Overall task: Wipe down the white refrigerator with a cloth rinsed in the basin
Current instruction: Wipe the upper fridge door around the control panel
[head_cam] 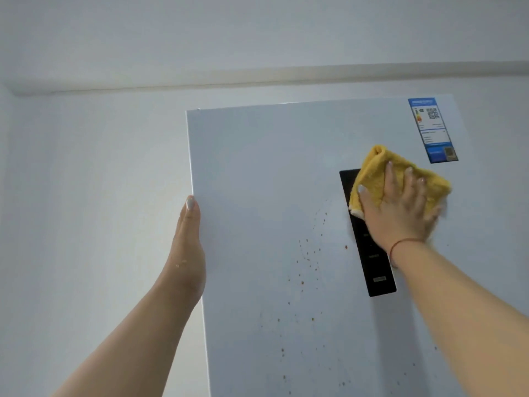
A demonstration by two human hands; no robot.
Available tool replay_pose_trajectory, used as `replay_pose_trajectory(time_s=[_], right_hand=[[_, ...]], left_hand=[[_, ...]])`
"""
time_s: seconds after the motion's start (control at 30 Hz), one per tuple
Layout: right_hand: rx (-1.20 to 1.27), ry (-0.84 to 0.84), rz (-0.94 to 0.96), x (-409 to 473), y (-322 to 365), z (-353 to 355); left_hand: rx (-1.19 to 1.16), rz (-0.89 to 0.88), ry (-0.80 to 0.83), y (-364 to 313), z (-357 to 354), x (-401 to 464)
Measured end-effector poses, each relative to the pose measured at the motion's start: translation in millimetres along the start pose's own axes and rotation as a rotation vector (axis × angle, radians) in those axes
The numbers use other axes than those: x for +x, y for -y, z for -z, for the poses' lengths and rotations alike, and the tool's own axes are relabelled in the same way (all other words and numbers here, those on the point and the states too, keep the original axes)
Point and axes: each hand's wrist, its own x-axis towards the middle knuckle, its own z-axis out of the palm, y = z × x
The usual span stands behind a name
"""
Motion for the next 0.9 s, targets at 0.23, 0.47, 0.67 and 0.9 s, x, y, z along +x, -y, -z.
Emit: replay_pose_trajectory(time_s=[0.23,0.47,0.67,0.9], right_hand=[[-0.101,-0.04,0.293,-73,65,-36],[-0.072,-0.051,0.79,-111,96,-47],[-0.122,-0.072,1.082,-95,15,-35],[-0.099,-0.043,0.368,-20,-33,-7]], left_hand=[[-0.068,0.007,0.028,2,1,-3],[-0.166,0.01,-0.033,3,-3,-1],[-0.154,-0.004,-0.046,2,-8,-3],[-0.149,0.059,-0.084,-2,-7,-5]])
